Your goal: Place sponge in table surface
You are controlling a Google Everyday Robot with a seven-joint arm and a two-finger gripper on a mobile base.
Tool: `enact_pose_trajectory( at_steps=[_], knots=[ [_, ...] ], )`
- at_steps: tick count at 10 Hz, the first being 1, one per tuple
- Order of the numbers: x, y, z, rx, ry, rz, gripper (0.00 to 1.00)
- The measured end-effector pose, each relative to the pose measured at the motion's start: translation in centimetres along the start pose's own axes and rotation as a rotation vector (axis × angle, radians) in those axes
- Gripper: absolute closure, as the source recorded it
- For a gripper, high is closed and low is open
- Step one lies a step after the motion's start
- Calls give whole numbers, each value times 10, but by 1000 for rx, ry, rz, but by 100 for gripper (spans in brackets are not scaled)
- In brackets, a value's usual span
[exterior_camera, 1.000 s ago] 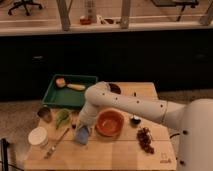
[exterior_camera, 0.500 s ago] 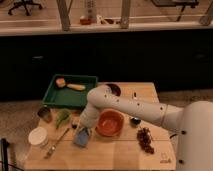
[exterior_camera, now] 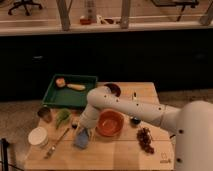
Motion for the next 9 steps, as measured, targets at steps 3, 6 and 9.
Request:
enact_pose_trajectory(
  at_steps=[3, 6, 9],
  knots=[
    [1, 1, -2, 2, -12, -4, 73],
    [3, 0, -4, 0, -19, -3, 44],
    [5, 0, -8, -8, -24, -1, 20]
  ],
)
